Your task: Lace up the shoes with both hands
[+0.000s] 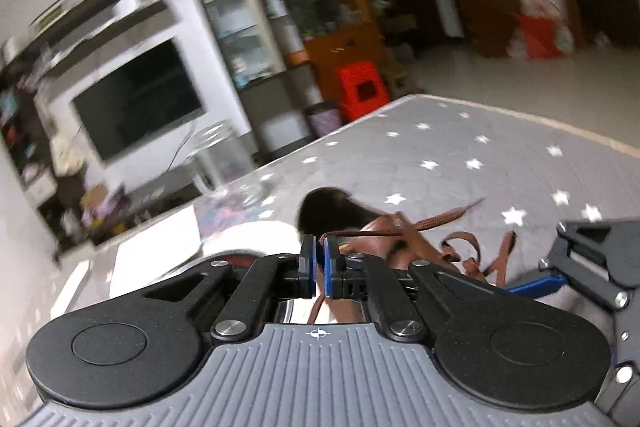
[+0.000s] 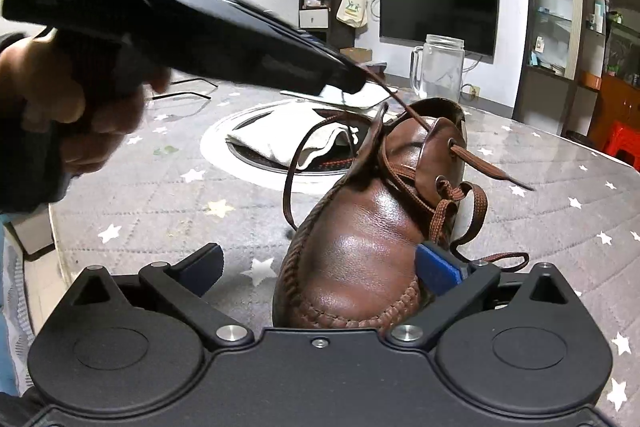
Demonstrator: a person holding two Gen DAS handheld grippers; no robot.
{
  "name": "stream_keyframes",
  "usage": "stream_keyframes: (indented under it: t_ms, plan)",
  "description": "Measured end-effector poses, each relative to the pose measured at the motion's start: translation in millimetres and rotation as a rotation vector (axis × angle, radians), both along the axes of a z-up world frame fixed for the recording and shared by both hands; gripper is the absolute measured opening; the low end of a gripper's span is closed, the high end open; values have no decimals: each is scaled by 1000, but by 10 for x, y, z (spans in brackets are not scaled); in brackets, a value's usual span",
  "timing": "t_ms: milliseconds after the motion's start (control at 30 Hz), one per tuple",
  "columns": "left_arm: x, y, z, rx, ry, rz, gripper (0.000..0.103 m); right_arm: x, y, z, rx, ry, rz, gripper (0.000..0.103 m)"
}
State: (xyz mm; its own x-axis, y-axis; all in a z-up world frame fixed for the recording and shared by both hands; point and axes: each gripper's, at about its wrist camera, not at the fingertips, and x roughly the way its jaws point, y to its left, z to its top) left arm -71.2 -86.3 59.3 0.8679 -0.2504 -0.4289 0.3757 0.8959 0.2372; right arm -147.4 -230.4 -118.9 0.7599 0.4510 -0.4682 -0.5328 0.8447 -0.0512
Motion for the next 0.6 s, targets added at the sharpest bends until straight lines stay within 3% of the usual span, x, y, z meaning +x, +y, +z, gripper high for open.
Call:
stream_keyframes:
  t_ms: [200,300,433,500,600]
  plan:
    - [40,259,-109,-128,114,129,4,40,27,-4,0,13,0,103]
    - [85,353,-143,-140,154,185,5,55,15,5,-5,16,-1,103]
    - [156,603,-196,-138,199,293,5,51,9,2,-3,13,1,103]
    - [143,725,-218,-124,235,287,5,41,12,1,-4,13,5,103]
    - [96,744,-200,-59,227,284,9,41,5,6,0,12,8,103]
